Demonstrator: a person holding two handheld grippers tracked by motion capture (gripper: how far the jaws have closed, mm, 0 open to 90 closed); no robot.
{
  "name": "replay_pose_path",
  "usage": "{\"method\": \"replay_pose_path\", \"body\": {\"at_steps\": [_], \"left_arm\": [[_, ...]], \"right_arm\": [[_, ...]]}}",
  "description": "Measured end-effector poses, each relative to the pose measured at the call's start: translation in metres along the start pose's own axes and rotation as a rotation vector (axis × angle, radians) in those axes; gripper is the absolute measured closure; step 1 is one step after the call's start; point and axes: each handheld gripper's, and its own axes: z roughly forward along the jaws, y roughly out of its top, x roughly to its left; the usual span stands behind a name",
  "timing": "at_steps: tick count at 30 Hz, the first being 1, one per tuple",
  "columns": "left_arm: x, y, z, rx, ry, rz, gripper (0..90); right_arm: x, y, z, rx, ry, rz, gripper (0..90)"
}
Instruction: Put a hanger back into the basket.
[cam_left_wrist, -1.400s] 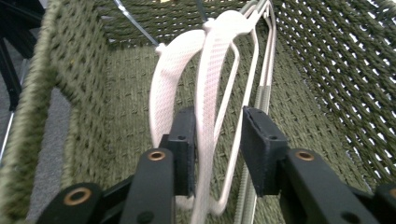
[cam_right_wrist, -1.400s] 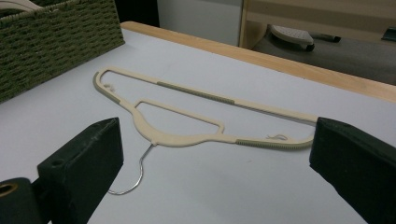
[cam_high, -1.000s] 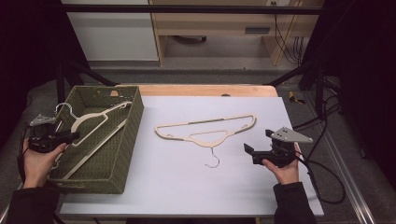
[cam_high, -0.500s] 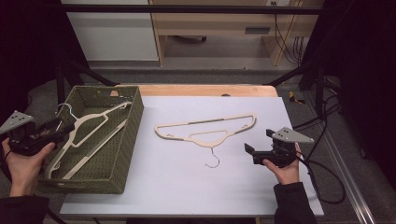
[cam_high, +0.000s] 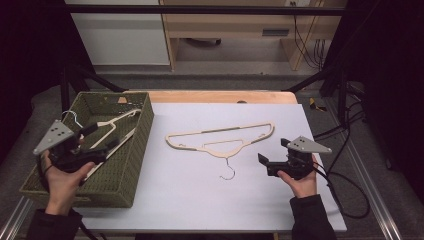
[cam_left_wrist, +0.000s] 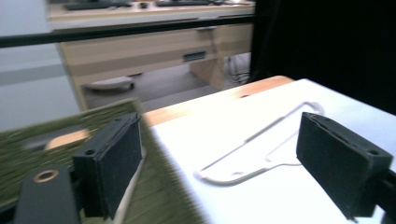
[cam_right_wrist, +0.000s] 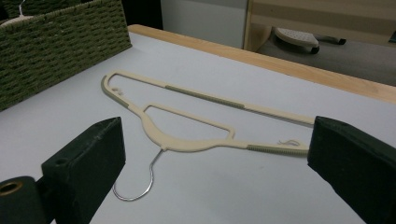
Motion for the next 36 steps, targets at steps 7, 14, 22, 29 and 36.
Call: {"method": "replay_pose_path", "body": {"at_steps": [7,14,22,29,36], "left_arm": [[-0.046,-0.007,0.03,0.003,-0.124,0.021,12.2],[-0.072,-0.027,0.058,0.06,-0.183,0.025,11.6],[-0.09,-0.044,0.077,0.122,-0.214,0.06,11.5],[-0.094,-0.059,0.091,0.173,-0.231,0.054,11.4],[-0.096,-0.068,0.1,0.213,-0.236,0.057,11.4]], "right_arm": [[0.012,0.001,0.012,0.012,0.016,-0.002,5.2],[0.029,-0.003,0.031,0.064,0.035,-0.02,8.2],[0.043,-0.006,0.054,0.111,0.053,-0.008,14.0],[0.048,-0.02,0.075,0.192,0.032,-0.032,23.5],[0.051,-0.036,0.095,0.282,0.023,-0.058,41.4]]}}
